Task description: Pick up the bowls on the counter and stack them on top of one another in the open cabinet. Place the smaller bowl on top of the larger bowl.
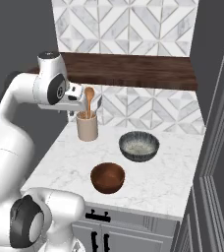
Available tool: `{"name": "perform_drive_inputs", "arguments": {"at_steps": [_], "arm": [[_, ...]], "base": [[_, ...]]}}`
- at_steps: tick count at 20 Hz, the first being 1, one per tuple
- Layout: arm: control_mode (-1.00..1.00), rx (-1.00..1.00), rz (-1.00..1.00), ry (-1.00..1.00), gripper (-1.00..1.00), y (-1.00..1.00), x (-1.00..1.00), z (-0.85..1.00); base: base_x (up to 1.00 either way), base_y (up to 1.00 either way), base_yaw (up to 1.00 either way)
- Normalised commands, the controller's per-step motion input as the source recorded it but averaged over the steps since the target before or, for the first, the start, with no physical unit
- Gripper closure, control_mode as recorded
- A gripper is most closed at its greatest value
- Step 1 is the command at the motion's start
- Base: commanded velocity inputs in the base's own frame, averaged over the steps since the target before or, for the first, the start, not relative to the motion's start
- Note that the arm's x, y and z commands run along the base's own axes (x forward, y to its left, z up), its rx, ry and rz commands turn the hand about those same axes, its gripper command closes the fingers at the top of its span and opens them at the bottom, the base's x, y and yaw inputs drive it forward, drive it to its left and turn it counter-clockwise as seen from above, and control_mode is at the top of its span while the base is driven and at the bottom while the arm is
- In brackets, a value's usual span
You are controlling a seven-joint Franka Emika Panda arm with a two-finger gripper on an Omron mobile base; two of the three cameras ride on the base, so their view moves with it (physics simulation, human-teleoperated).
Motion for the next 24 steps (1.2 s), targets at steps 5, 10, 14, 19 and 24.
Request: {"name": "perform_drive_inputs", "arguments": {"at_steps": [5, 10, 14, 19, 24], "arm": [[-1.0, 0.14, -0.2, -0.01, -1.0, -0.71, -0.35, -0.19], [-1.0, 0.1, -0.37, 0.02, -1.0, -1.0, -0.19, -0.43], [-1.0, 0.0, -0.41, 0.19, -1.0, -1.0, 0.0, -0.66], [-1.0, 0.0, -0.19, 0.23, -1.0, -0.91, 0.12, -0.85], [-1.0, 0.0, -0.04, 0.12, -1.0, -0.46, 0.0, -0.66]], "base": [[0.0, 0.0, 0.0], [0.0, 0.0, 0.0], [0.0, 0.0, 0.0], [0.0, 0.0, 0.0], [0.0, 0.0, 0.0]]}}
